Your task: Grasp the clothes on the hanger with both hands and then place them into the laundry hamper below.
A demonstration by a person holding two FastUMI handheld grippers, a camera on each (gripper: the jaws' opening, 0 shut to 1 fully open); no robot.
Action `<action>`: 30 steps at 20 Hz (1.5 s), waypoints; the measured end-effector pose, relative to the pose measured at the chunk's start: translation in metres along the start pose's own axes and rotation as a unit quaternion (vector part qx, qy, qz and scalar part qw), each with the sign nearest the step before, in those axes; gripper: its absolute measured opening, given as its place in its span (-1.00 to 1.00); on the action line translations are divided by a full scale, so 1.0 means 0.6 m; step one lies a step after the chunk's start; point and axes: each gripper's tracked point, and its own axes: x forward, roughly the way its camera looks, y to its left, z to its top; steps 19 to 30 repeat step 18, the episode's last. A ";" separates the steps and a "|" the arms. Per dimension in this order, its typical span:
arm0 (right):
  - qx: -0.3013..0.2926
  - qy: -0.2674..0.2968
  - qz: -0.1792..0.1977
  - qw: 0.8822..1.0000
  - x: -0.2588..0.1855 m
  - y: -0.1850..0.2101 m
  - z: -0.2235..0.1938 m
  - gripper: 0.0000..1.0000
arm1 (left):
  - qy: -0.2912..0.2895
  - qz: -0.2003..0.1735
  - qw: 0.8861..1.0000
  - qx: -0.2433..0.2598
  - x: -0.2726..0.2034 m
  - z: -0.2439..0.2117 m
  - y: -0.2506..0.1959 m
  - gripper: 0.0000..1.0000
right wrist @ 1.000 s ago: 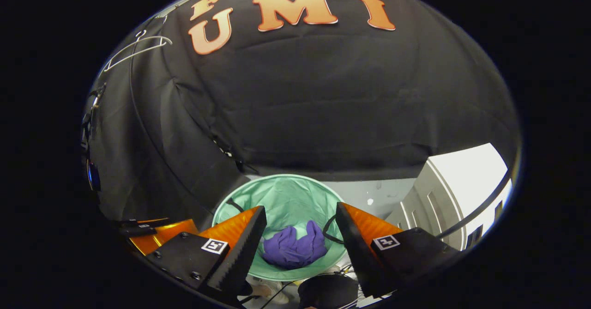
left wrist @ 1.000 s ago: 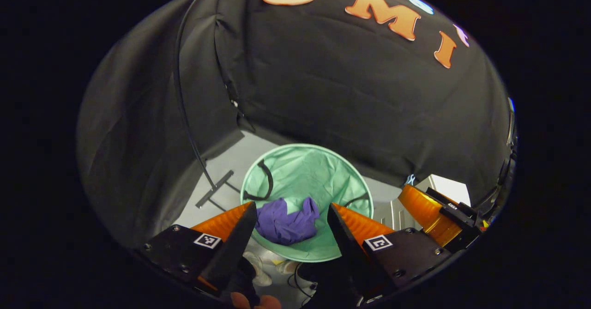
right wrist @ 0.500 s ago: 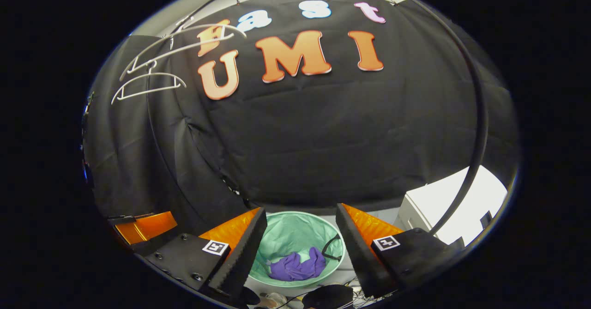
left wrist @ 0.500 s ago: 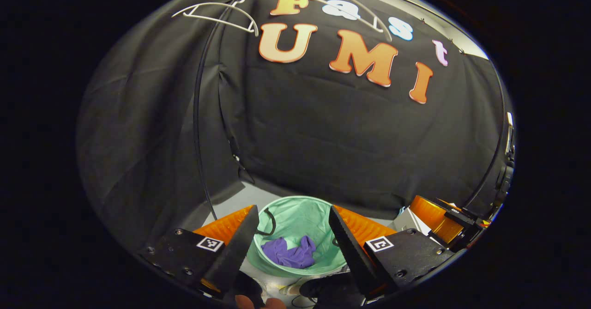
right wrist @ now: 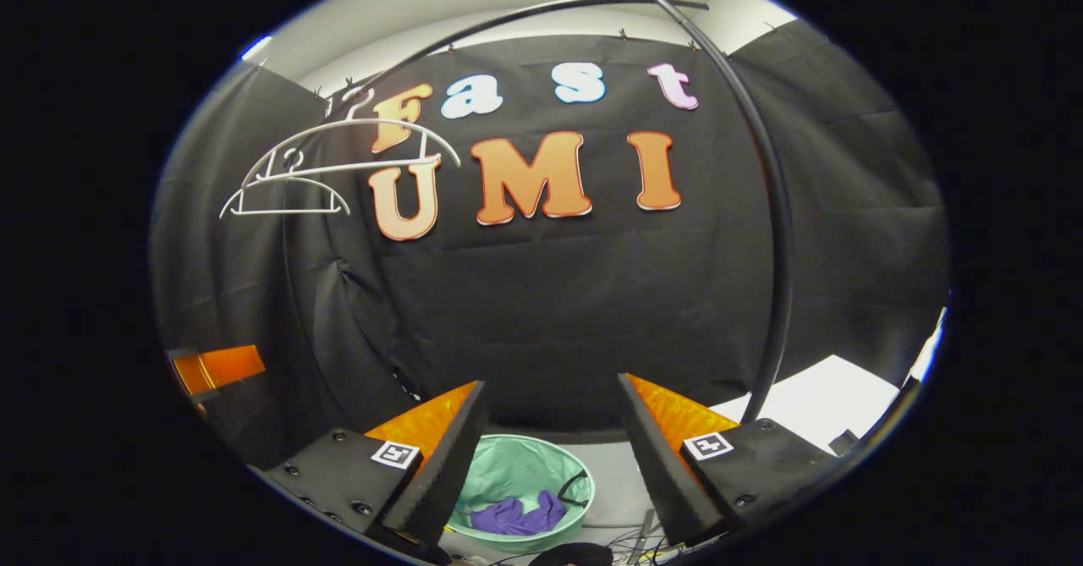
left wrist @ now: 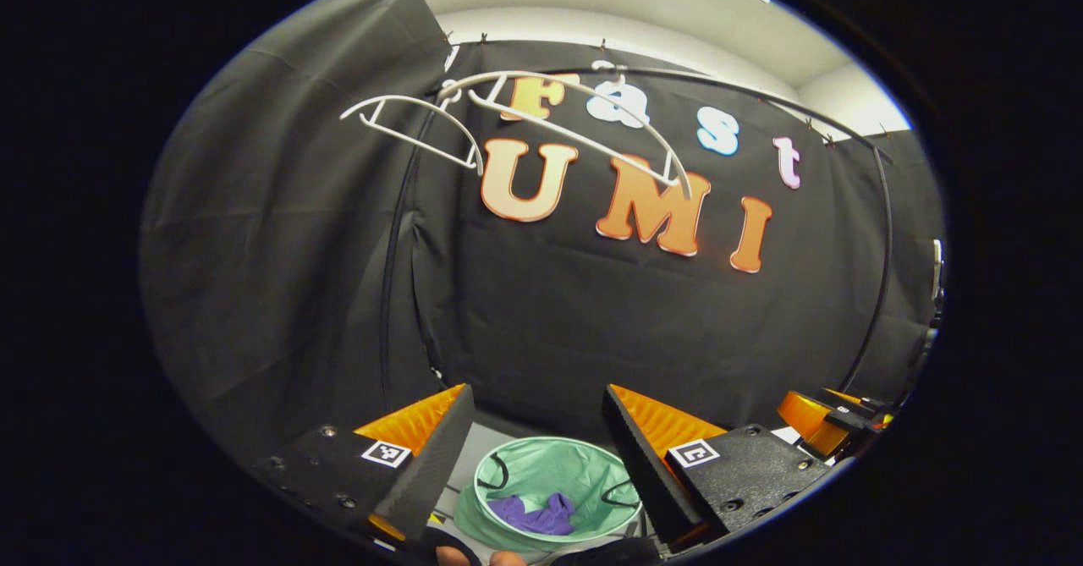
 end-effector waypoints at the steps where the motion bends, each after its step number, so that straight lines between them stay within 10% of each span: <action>1: 0.000 -0.008 0.000 1.000 -0.008 -0.001 0.012 0.79 | -0.014 0.001 1.000 -0.002 -0.005 0.022 0.002 0.91; 2: 0.000 -0.015 -0.001 1.000 -0.015 0.000 0.021 1.00 | -0.026 0.004 1.000 -0.004 -0.013 0.036 0.004 0.91; 30: -0.004 -0.024 -0.001 1.000 -0.015 0.010 0.017 0.79 | -0.043 0.035 0.998 -0.013 -0.030 0.044 0.025 0.84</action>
